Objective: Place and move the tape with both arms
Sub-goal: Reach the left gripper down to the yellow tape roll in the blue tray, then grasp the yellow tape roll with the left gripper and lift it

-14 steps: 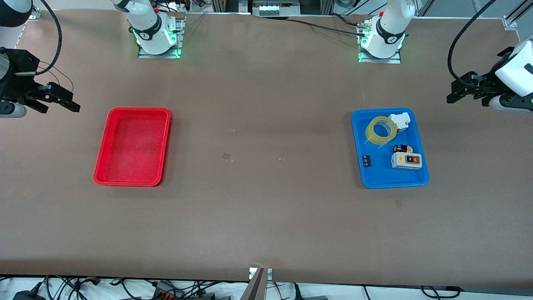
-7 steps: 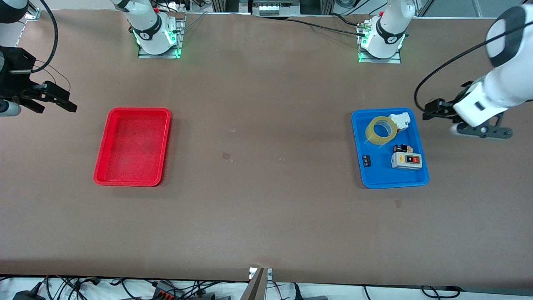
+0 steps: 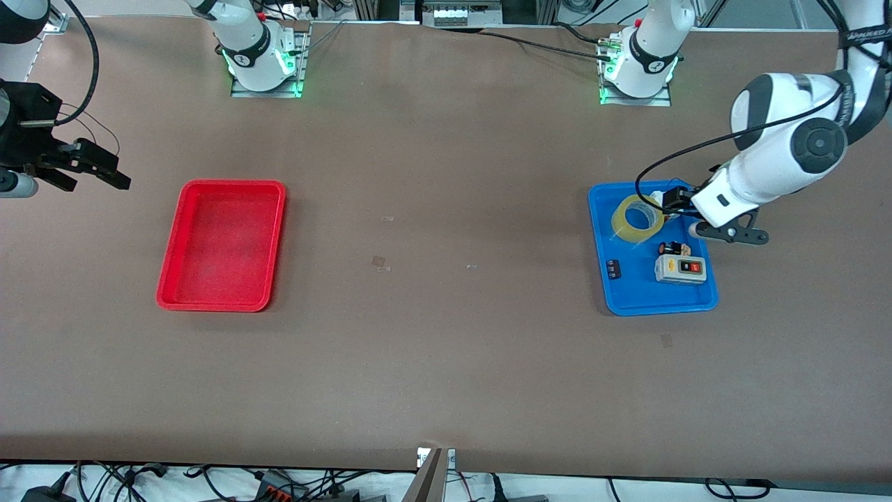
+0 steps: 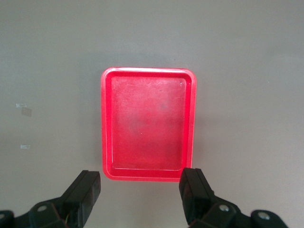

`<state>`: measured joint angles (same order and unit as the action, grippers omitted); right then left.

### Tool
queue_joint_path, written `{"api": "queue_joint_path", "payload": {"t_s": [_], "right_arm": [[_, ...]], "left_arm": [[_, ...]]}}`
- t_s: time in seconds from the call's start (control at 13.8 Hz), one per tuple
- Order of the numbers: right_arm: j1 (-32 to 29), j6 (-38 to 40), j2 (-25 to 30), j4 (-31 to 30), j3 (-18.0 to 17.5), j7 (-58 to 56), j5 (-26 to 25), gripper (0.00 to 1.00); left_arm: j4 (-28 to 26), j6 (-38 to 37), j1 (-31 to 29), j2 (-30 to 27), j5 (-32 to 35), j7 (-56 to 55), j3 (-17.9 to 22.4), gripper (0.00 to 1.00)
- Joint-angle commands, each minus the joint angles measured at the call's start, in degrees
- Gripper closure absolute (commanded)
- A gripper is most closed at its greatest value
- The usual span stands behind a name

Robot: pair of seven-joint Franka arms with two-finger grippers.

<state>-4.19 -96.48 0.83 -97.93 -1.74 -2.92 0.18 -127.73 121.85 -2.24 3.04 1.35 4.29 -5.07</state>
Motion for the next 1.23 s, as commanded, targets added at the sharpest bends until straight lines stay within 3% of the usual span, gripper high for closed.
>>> {"api": "queue_joint_path", "payload": {"t_s": [0.0, 0.44, 0.73, 0.8, 0.94, 1.02, 1.16], "right_arm": [[-0.82, 0.68, -0.13, 0.73, -0.8, -0.34, 0.7, 0.0], [-0.9, 0.5, -0.13, 0.73, -0.72, -0.34, 0.78, 0.0], [-1.08, 0.24, -0.13, 0.73, -0.72, -0.34, 0.7, 0.0], [-0.99, 0.24, -0.13, 0.73, -0.72, -0.34, 0.78, 0.0], [-0.99, 0.15, -0.13, 0.73, -0.72, -0.34, 0.78, 0.0], [-0.99, 0.15, -0.13, 0.73, -0.72, -0.34, 0.78, 0.0], [-0.99, 0.06, -0.13, 0.73, -0.72, -0.34, 0.7, 0.0]], "left_arm": [[-3.14, 4.18, -0.92, 1.43, 0.32, 0.89, -0.73, 0.0], [-3.14, 8.05, -1.27, 11.18, 0.32, 0.63, -0.73, 0.0], [-3.05, 8.06, -1.27, 13.57, 0.32, 0.54, -0.64, 0.0], [-3.05, 8.06, -1.36, 13.92, 0.32, 0.45, -0.64, 0.06], [-3.05, 7.36, -1.62, 14.02, 0.32, 0.45, -0.64, 0.79], [-2.7, 6.92, -1.71, 13.75, 0.32, 0.54, -0.64, 0.95], [0.35, 2.46, -1.63, 13.4, 0.32, 0.45, -0.73, 1.0]]}}
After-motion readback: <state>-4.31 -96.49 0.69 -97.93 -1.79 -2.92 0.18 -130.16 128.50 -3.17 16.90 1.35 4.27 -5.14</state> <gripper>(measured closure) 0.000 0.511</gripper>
